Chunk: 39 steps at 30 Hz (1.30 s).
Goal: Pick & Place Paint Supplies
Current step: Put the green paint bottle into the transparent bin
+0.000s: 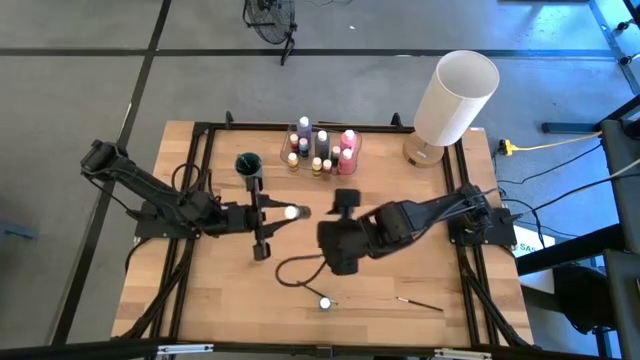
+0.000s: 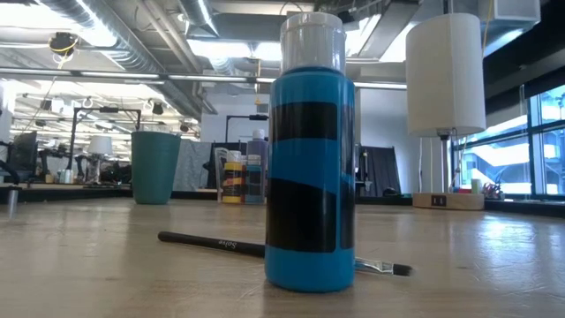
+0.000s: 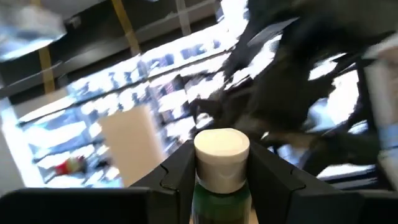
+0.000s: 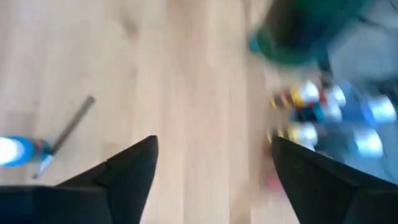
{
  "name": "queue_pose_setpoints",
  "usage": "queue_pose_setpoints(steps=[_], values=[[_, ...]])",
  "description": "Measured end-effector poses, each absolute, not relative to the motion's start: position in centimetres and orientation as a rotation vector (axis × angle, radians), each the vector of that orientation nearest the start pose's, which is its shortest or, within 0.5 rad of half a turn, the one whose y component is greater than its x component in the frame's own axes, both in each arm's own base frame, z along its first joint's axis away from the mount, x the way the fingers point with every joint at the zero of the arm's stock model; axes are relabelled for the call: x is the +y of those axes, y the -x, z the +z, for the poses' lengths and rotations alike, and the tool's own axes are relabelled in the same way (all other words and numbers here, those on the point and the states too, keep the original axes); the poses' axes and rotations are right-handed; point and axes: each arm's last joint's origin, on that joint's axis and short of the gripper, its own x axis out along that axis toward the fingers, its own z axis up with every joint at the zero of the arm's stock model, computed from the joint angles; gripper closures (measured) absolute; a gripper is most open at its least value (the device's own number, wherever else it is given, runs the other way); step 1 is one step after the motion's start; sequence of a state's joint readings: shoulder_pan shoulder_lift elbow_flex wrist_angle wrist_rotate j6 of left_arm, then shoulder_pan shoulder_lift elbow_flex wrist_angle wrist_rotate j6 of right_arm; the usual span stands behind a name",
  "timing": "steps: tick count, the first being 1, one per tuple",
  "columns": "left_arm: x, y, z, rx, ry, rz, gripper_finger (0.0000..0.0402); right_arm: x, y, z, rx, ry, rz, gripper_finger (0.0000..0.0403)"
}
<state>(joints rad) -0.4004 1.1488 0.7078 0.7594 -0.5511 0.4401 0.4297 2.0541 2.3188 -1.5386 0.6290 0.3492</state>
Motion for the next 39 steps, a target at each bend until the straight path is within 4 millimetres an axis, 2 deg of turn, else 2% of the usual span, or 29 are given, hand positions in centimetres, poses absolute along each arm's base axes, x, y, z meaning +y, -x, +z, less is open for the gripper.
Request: queue_pose_setpoints(steps=[3, 9, 14, 18, 24, 30, 35, 39], values=[[-6.7, -23.9, 31.9, -0.189, -0.265, 0.3, 0.0288, 15.9, -35.3, 37.4, 0.95, 0.37, -0.479, 0.0072], [-1.3, -24.9, 30.9, -0.146, -0.16, 0.426, 0.0288, 18.8, -32.7, 38.9, 0.845, 0.462, -0.452, 0.0071], [3.6, -24.6, 29.3, -0.148, -0.087, 0.469, 0.0288, 19.3, -31.0, 40.3, 0.81, 0.437, -0.414, 0.0071], [6.2, -23.5, 27.1, -0.178, -0.063, 0.508, 0.0288, 19.4, -30.7, 40.5, 0.802, 0.442, -0.406, 0.0071], [8.3, -22.2, 24.1, -0.202, -0.023, 0.539, 0.0288, 18.7, -31.1, 40.6, 0.818, 0.496, -0.409, 0.0071], [9.1, -24.0, 22.3, -0.168, -0.012, 0.561, 0.0288, 16.4, -32.3, 40.6, 0.837, 0.516, -0.472, 0.0071], [10.0, -25.2, 19.2, -0.112, 0.078, 0.712, 0.0288, 14.7, -33.2, 40.6, 0.86, 0.512, -0.511, 0.0071], [10.4, -25.9, 17.5, -0.143, 0.119, 0.777, 0.0288, 13.7, -33.6, 40.6, 0.877, 0.526, -0.525, 0.0071]])
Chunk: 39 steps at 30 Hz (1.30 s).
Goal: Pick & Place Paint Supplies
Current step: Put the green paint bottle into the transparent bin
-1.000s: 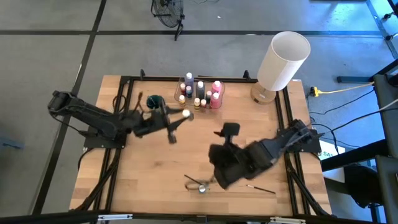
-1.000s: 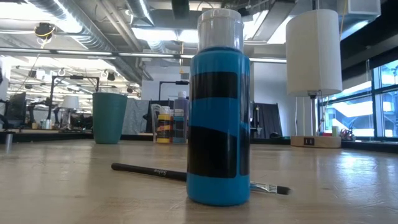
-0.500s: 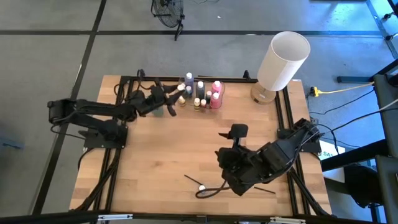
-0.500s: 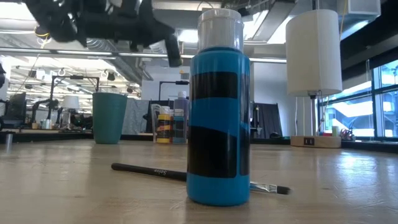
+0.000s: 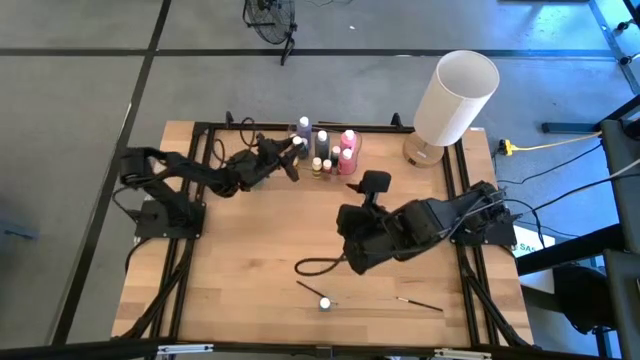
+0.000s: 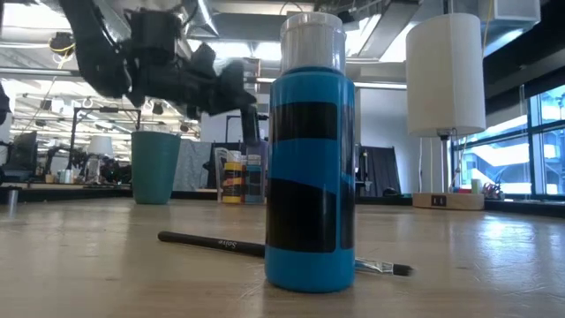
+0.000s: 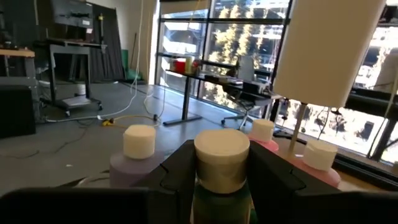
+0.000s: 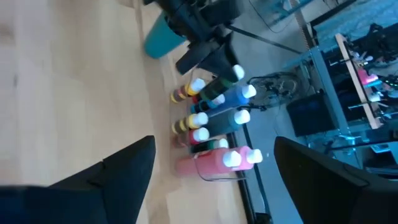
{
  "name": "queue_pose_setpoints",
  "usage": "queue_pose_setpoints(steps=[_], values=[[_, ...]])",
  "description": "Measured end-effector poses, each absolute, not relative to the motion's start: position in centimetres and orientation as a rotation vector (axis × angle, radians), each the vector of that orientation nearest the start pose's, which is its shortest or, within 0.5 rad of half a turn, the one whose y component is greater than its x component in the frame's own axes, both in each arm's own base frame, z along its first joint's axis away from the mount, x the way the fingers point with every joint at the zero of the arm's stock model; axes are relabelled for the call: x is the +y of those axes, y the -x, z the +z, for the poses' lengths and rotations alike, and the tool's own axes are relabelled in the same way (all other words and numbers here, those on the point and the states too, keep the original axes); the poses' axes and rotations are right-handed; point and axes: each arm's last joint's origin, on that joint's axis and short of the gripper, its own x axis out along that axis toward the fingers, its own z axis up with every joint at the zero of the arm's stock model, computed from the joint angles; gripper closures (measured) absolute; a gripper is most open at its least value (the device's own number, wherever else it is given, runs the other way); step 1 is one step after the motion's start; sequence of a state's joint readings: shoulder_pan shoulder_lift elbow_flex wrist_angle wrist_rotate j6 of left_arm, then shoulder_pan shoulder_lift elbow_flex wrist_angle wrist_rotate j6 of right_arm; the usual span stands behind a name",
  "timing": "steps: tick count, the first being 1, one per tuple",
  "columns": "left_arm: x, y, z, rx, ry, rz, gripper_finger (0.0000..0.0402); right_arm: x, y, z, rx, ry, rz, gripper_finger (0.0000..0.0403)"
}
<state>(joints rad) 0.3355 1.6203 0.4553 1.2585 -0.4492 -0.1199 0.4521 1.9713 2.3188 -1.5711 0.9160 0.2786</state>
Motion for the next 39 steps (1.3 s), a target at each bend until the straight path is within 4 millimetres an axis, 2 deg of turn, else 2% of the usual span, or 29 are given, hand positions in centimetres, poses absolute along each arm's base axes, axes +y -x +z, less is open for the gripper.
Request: queue_pose_setpoints(steps=[4, 10, 19, 26, 39], values=[[10.5, -26.3, 16.2, -0.18, 0.145, 0.798, 0.0288, 12.9, -33.9, 40.6, 0.89, 0.533, -0.539, 0.0071], [9.9, -26.7, 15.0, -0.146, 0.139, 0.833, 0.0288, 12.3, -34.1, 40.6, 0.907, 0.553, -0.54, 0.0071], [9.0, -27.9, 15.5, -0.108, 0.028, 0.771, 0.0288, 11.8, -34.3, 40.5, 0.942, 0.534, -0.505, 0.0071], [9.1, -28.2, 15.2, -0.057, 0.027, 0.843, 0.0288, 11.8, -34.3, 40.5, 0.945, 0.524, -0.498, 0.007], [8.7, -28.3, 14.7, -0.021, 0.061, 0.852, 0.0288, 11.8, -34.4, 40.4, 0.953, 0.516, -0.483, 0.007]])
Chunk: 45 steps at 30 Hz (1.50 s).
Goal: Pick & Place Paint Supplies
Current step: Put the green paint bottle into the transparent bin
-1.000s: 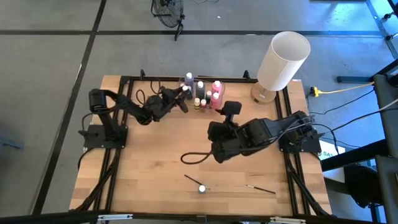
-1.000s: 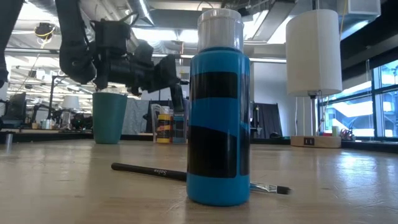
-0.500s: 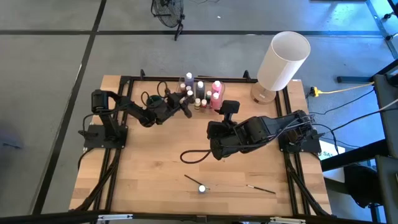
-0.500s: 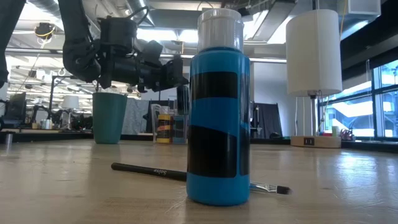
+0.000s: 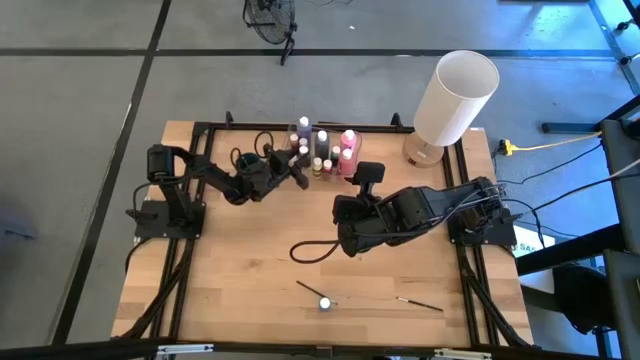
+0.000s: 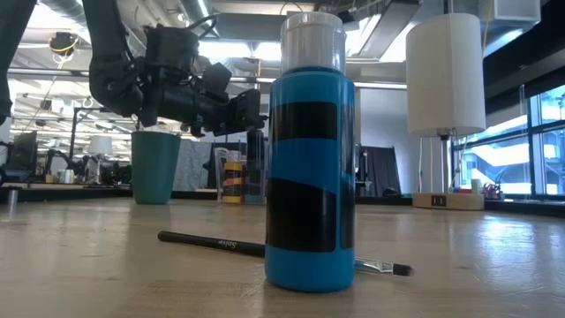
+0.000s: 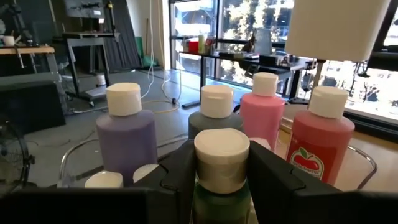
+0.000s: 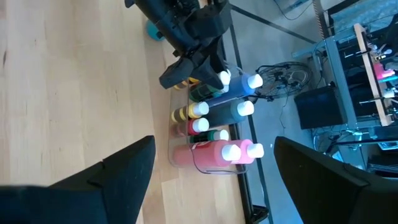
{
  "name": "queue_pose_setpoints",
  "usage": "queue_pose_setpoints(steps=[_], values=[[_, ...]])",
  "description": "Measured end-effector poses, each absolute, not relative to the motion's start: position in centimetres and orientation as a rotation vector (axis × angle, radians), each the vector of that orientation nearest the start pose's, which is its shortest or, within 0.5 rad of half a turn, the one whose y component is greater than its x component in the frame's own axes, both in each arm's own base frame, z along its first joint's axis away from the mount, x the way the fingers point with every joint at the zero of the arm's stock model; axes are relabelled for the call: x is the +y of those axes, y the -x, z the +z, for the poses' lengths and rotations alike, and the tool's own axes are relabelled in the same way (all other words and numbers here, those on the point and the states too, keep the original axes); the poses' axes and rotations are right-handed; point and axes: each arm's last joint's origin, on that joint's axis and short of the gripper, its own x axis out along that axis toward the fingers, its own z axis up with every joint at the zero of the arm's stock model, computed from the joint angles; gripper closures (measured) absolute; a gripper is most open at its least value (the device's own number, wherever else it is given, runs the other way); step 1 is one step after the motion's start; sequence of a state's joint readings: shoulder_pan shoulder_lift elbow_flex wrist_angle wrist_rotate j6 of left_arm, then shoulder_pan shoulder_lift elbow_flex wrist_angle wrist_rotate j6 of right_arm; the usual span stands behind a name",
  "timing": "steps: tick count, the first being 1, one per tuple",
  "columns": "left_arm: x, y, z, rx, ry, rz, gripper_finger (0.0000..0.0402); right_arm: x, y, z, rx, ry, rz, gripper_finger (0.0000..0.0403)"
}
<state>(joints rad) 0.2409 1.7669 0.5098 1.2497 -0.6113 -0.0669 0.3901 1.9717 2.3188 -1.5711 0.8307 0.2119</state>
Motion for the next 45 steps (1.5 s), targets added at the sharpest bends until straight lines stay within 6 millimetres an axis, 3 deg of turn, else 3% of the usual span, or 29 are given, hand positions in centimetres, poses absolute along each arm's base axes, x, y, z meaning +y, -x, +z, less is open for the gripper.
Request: queue_pose_setpoints(steps=[12, 39, 45], values=[[8.4, -28.7, 12.6, -0.019, 0.095, 0.881, 0.0288, 11.8, -34.4, 40.4, 0.956, 0.516, -0.478, 0.007], [8.1, -29.9, 12.3, 0.076, 0.032, 0.848, 0.0288, 11.8, -34.4, 40.4, 0.959, 0.514, -0.477, 0.0071], [8.1, -29.9, 12.1, 0.1, 0.034, 0.833, 0.027, 11.8, -34.4, 40.4, 0.958, 0.514, -0.477, 0.0071]])
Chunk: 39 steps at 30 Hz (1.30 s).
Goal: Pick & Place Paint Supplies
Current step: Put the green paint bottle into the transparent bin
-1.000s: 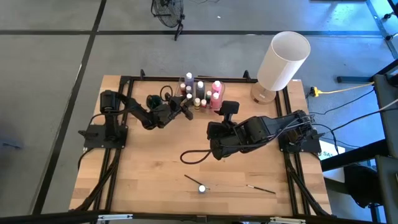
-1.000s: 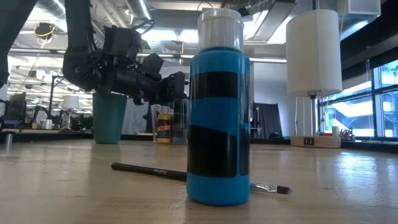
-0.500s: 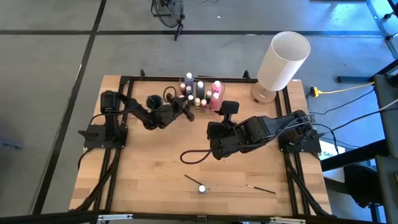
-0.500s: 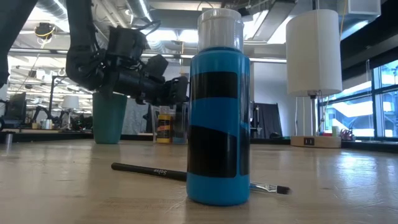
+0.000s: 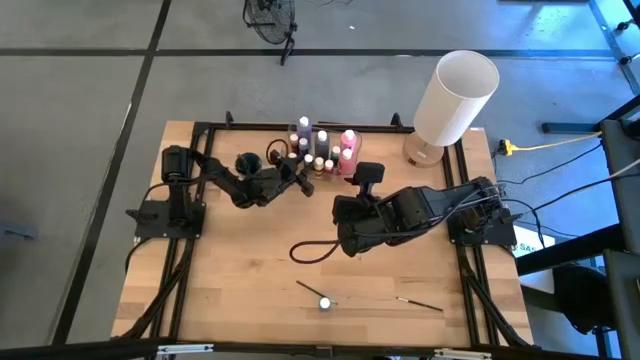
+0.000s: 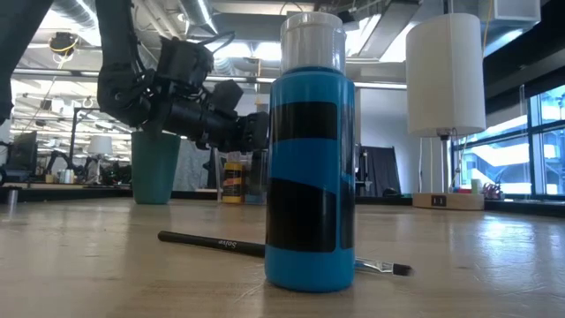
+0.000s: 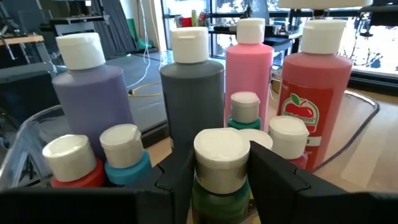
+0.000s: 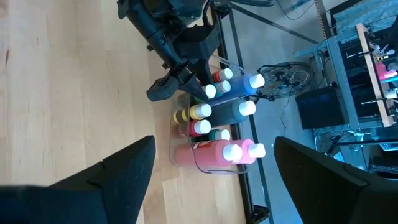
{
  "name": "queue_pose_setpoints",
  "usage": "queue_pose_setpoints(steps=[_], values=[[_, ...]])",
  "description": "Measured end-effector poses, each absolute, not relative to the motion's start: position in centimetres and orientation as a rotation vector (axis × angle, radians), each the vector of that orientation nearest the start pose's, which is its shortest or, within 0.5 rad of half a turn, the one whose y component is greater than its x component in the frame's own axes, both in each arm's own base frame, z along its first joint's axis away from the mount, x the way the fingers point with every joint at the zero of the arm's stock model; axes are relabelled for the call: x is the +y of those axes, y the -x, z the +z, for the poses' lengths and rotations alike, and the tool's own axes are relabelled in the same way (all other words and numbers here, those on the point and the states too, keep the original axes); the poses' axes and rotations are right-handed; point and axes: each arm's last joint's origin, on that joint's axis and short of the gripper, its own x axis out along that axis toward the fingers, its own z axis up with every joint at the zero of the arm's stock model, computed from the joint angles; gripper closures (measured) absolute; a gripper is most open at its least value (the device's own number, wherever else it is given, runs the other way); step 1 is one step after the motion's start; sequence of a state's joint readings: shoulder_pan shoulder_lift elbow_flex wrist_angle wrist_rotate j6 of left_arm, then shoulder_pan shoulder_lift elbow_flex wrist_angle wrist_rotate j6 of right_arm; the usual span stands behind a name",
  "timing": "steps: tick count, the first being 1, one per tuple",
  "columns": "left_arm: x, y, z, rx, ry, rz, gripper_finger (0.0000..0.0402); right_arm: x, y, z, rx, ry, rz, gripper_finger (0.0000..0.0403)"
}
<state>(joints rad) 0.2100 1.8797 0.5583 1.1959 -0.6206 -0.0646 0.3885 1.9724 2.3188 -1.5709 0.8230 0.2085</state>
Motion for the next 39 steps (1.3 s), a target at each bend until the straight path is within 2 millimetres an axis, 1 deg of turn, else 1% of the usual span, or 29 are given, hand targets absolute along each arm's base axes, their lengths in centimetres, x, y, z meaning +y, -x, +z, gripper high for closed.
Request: queue_pose_setpoints(steps=[9, 29, 34, 39], values=[[8.1, -29.9, 11.9, 0.117, 0.034, 0.813, 0.0274, 11.8, -34.4, 40.4, 0.961, 0.511, -0.472, 0.0071], [8.0, -30.0, 11.6, 0.155, 0.037, 0.766, 0.0259, 11.8, -34.4, 40.3, 0.971, 0.508, -0.455, 0.0071], [8.7, -29.9, 11.5, 0.146, 0.112, 0.725, 0.0253, 11.8, -34.4, 40.3, 0.971, 0.508, -0.454, 0.0071], [9.0, -29.8, 11.5, 0.151, 0.123, 0.727, 0.0251, 11.8, -34.4, 40.3, 0.971, 0.507, -0.453, 0.0071]])
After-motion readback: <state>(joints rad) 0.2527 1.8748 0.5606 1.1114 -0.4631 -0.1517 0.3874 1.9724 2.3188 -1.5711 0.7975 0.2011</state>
